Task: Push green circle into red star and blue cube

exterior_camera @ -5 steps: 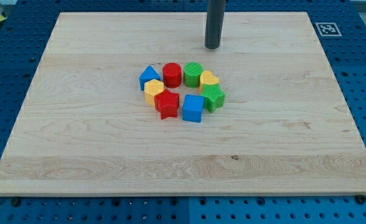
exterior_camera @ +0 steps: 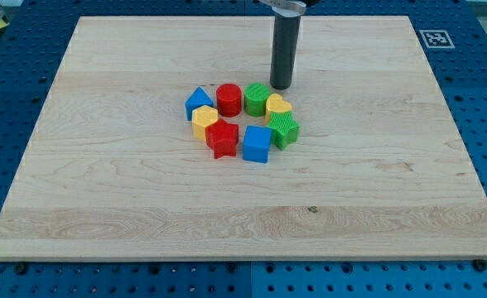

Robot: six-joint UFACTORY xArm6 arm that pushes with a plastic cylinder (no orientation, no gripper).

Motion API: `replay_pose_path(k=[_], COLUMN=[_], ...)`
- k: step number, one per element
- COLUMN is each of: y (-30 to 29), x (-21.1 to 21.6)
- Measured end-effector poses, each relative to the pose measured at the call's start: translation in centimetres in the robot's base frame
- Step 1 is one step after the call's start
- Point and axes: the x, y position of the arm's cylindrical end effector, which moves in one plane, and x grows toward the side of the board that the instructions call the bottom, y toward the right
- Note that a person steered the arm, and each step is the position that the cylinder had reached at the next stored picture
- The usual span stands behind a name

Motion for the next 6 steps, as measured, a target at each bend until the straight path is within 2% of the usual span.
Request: replay_pose_path(k=[3,6], y=[-3.0,-3.1], x=[2.1,4.8])
